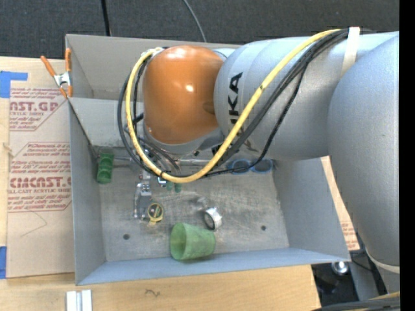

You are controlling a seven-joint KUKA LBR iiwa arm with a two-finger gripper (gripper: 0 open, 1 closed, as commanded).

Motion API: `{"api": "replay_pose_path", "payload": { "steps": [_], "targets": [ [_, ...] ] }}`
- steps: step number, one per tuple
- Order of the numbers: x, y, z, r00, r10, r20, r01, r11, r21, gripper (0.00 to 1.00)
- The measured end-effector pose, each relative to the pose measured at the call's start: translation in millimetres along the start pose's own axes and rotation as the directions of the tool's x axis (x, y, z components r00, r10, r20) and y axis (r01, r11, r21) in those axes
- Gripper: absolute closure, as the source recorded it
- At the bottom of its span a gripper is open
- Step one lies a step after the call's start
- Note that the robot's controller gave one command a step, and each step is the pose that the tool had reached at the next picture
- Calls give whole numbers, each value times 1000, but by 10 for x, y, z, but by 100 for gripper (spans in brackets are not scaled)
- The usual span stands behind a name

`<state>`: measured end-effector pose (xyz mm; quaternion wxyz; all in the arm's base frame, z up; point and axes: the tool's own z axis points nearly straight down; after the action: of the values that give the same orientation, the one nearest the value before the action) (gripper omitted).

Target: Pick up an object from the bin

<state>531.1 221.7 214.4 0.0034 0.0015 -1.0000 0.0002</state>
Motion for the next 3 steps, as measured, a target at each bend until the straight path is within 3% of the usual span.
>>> {"api": "replay_pose_path", "payload": {
  "steps": [1,2,3],
  "targets": [
    [-131,-407,646,999,33,2,-33,999,2,0],
    [161,-501,-869,991,-133,17,133,991,-1,0],
    [77,-756,695,945,-328,1,328,945,1,0]
  ]
}}
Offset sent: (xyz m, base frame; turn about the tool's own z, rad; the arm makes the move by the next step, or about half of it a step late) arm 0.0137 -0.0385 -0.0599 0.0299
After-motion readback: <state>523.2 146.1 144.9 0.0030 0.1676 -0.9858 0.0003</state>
